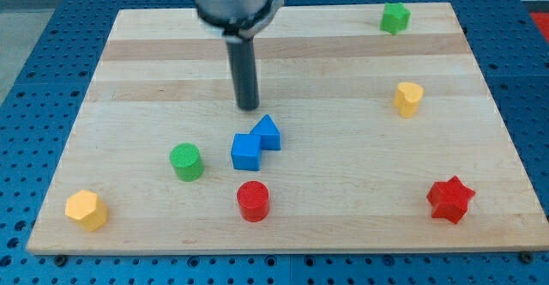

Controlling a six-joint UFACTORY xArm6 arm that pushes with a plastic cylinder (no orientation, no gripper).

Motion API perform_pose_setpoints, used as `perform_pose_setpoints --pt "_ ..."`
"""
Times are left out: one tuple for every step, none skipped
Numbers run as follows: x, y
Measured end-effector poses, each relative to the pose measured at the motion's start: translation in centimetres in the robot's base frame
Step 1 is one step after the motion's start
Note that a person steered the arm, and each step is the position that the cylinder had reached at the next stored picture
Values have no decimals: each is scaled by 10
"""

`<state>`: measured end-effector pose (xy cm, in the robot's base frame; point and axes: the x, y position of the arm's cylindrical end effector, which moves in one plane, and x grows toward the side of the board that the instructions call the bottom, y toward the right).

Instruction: Slide the green star to the center right

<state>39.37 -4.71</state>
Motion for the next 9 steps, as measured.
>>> perform_pose_setpoints --pt "-73 32" --pt "-148 66" --pt "-194 127" --pt "-201 199" --pt "-201 263" --pt "-201 297" --pt "-201 295" --pt "-198 270" --pt "-190 243"
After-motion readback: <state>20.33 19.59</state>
